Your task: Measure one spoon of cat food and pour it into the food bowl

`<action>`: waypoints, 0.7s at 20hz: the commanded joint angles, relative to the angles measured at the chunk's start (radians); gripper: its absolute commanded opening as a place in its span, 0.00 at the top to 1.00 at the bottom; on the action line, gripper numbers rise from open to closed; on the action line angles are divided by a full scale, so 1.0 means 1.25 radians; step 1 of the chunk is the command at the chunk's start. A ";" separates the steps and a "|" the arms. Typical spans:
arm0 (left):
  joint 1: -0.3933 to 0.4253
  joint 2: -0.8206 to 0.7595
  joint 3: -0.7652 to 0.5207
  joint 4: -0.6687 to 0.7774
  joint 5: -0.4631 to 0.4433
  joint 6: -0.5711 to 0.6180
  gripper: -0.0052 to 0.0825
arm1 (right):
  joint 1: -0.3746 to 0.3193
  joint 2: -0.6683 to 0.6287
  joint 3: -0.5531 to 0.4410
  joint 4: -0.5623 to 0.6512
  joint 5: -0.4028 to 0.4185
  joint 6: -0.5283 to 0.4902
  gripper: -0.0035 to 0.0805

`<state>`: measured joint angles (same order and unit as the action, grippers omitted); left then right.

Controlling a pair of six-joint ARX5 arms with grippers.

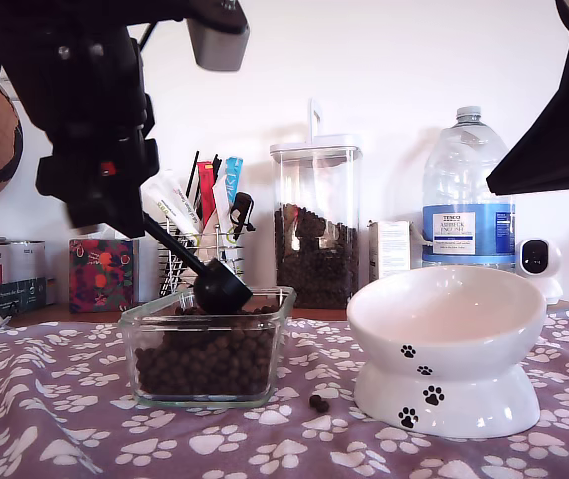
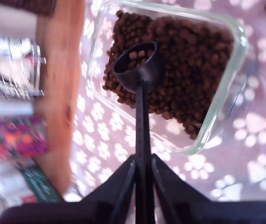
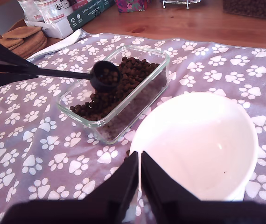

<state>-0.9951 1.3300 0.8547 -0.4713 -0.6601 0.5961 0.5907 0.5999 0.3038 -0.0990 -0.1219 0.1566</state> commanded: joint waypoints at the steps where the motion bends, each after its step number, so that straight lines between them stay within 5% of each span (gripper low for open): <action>1: -0.002 -0.007 0.007 0.017 -0.008 0.109 0.96 | 0.004 0.005 -0.005 0.003 -0.002 0.002 0.95; 10: 0.062 -0.006 0.007 0.126 -0.053 0.631 0.96 | 0.004 0.005 -0.005 -0.006 -0.005 0.005 0.95; 14: 0.095 -0.006 0.007 0.127 -0.051 0.685 0.96 | 0.004 0.005 -0.005 -0.009 -0.005 0.005 0.95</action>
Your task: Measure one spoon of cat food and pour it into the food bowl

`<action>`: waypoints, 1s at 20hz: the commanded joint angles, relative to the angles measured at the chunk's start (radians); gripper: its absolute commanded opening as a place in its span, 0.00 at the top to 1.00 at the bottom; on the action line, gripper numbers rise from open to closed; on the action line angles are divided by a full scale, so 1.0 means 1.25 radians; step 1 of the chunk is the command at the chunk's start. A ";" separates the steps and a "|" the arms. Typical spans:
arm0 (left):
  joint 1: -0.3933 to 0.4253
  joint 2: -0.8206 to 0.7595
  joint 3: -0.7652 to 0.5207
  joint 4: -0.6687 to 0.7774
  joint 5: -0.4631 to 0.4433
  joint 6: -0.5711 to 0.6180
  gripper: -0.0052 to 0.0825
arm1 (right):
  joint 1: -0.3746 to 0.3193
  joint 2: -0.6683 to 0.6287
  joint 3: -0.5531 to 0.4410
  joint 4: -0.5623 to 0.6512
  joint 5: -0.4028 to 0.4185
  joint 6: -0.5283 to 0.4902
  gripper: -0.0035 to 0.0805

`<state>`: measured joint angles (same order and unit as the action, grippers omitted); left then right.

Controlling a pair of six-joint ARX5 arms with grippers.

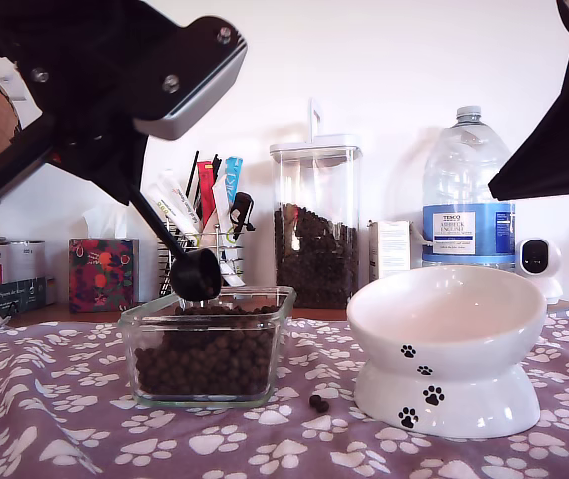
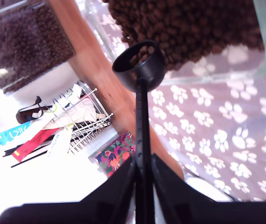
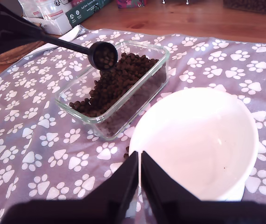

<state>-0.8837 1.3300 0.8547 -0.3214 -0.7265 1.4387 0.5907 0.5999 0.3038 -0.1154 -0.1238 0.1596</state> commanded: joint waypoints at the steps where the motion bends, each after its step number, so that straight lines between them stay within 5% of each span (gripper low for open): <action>1: 0.014 -0.005 0.007 0.007 0.011 0.030 0.96 | 0.004 0.005 -0.005 0.004 -0.006 0.005 0.95; 12: 0.025 0.111 0.051 -0.119 0.057 0.125 0.96 | 0.004 0.005 -0.005 0.004 -0.006 0.020 0.95; 20: 0.009 0.125 0.113 -0.179 0.184 0.127 0.96 | 0.004 0.005 -0.005 -0.002 -0.006 0.020 0.95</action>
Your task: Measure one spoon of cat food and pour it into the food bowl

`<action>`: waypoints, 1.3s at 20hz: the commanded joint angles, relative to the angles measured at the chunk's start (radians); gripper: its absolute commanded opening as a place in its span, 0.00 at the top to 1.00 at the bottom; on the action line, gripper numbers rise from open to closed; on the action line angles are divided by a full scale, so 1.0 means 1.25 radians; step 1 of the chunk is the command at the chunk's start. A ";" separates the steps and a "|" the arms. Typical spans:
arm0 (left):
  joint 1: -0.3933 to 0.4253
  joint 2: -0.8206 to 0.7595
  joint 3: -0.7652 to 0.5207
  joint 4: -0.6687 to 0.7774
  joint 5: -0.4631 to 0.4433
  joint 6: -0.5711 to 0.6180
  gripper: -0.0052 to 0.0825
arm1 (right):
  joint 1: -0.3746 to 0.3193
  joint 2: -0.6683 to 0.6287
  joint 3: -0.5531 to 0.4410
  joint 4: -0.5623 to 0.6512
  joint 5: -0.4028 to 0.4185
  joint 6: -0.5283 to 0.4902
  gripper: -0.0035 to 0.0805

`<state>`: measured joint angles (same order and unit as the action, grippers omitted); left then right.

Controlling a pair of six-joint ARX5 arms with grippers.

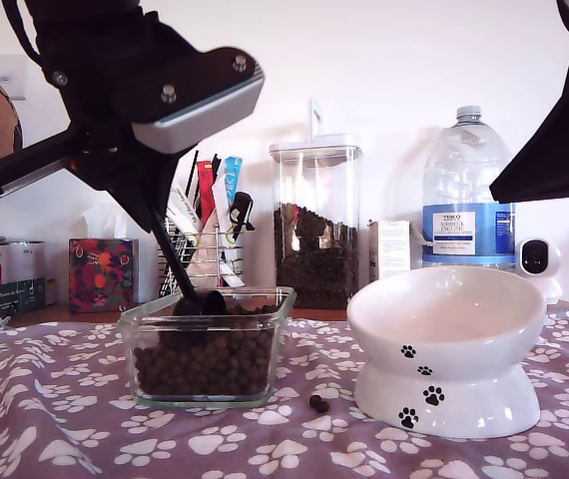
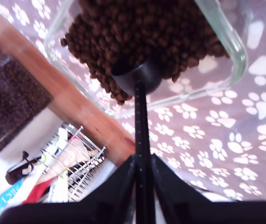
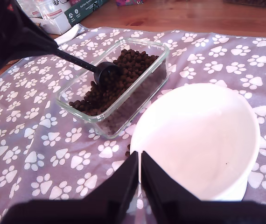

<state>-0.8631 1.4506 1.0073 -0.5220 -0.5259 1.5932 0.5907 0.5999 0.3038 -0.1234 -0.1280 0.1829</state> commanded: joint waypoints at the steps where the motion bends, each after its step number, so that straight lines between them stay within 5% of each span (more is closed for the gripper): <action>1: -0.013 0.028 -0.009 -0.038 0.040 0.004 0.96 | 0.004 0.005 -0.005 0.005 -0.002 0.001 0.95; 7: -0.031 0.028 -0.009 -0.049 0.082 -0.027 0.96 | 0.004 0.005 -0.005 0.005 -0.002 0.001 0.95; 11: -0.030 0.028 -0.009 -0.005 0.081 -0.133 0.97 | 0.004 0.005 -0.005 0.004 -0.002 0.001 0.95; 26: -0.007 0.028 -0.009 -0.037 0.202 -0.860 0.97 | 0.004 0.005 -0.005 0.005 0.006 0.001 0.95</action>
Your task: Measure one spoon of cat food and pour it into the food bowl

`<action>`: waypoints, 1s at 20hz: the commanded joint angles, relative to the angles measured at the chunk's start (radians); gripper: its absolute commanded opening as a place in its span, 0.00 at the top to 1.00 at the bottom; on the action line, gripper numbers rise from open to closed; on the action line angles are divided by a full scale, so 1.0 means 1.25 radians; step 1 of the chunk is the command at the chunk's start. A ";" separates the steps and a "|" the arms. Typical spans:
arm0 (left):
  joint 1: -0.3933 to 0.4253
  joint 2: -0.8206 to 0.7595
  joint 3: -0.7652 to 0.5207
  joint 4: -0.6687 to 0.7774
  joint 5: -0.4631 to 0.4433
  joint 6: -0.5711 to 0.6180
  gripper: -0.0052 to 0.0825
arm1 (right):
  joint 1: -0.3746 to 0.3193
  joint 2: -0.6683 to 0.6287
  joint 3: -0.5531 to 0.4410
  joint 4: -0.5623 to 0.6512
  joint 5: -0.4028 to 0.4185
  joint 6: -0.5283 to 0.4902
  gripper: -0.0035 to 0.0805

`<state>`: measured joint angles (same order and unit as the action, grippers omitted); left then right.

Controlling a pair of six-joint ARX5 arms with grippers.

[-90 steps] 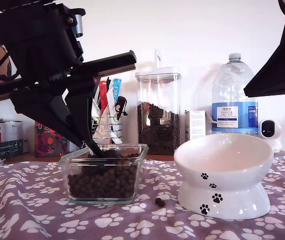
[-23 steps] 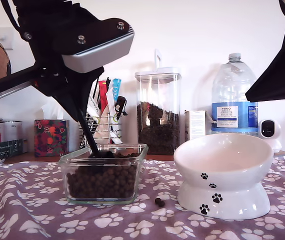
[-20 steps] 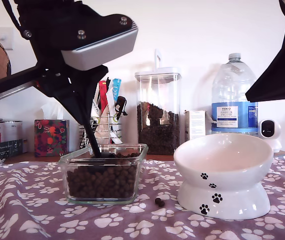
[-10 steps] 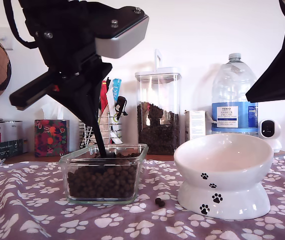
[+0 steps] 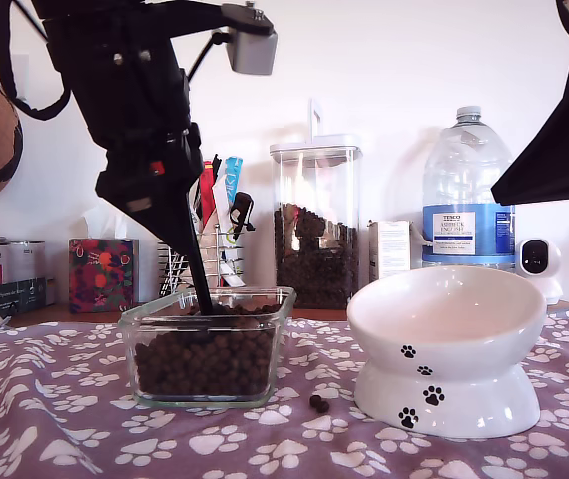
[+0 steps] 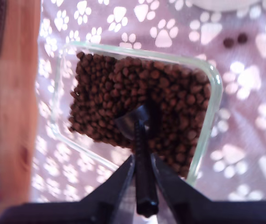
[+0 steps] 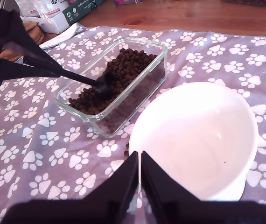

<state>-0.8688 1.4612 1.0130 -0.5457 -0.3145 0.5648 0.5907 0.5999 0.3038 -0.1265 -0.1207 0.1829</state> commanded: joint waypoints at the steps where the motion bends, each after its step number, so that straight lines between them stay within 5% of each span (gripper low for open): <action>1: -0.003 0.020 -0.014 -0.025 0.049 -0.080 0.97 | 0.004 0.005 -0.005 0.007 0.001 0.001 0.95; 8: 0.004 0.020 -0.014 -0.042 0.138 -0.332 0.96 | 0.004 0.005 -0.005 0.007 0.000 0.001 0.95; 20: 0.056 0.048 -0.016 -0.048 0.117 -0.518 0.97 | 0.004 0.005 -0.005 0.007 0.000 0.001 0.95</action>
<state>-0.8028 1.4685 1.0172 -0.6064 -0.1768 -0.0734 0.5907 0.5999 0.3038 -0.1265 -0.1211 0.1829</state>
